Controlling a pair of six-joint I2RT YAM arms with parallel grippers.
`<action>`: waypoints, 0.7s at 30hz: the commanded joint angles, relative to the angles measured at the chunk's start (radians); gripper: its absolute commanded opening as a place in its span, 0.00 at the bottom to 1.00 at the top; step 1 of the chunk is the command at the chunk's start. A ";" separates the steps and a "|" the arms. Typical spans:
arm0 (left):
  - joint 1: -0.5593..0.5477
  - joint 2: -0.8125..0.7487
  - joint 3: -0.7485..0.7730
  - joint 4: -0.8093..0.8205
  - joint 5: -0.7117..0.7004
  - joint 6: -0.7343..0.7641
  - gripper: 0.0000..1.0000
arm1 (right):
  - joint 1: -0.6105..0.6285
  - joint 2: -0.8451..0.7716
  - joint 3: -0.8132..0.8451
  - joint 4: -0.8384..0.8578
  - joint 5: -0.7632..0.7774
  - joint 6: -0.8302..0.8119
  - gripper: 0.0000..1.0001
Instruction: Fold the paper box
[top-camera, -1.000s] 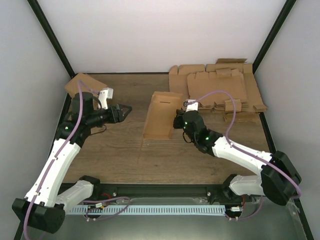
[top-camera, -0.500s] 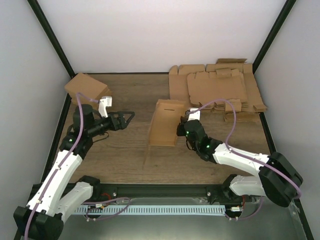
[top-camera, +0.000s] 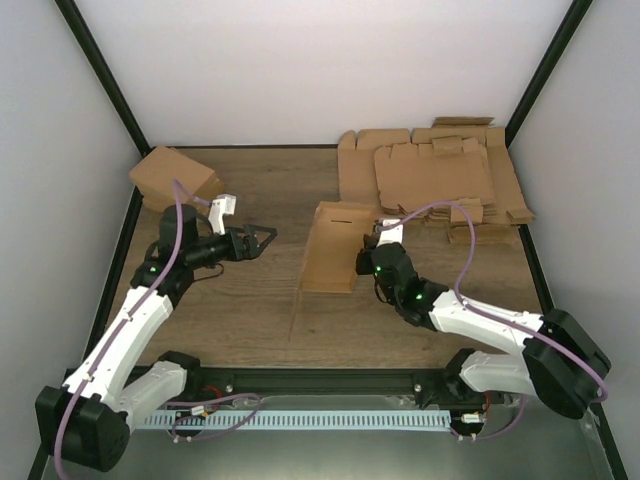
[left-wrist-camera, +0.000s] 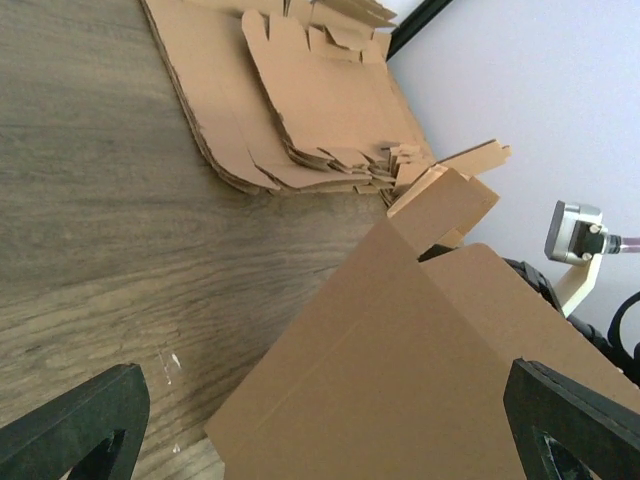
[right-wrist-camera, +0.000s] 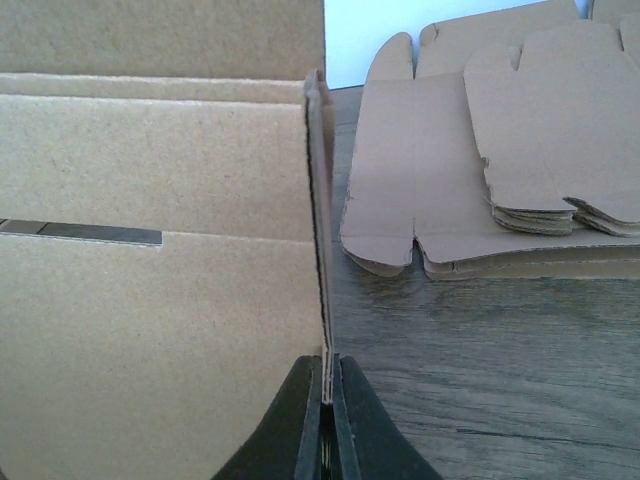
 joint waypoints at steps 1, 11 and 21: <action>0.005 0.013 0.031 0.016 0.051 0.034 1.00 | 0.011 -0.016 0.052 -0.061 0.015 -0.021 0.01; 0.005 0.083 0.114 0.029 0.144 0.034 1.00 | 0.011 -0.045 0.171 -0.178 0.062 -0.094 0.01; 0.001 0.173 0.066 0.158 0.228 -0.011 1.00 | 0.011 -0.044 -0.006 0.072 -0.013 -0.231 0.01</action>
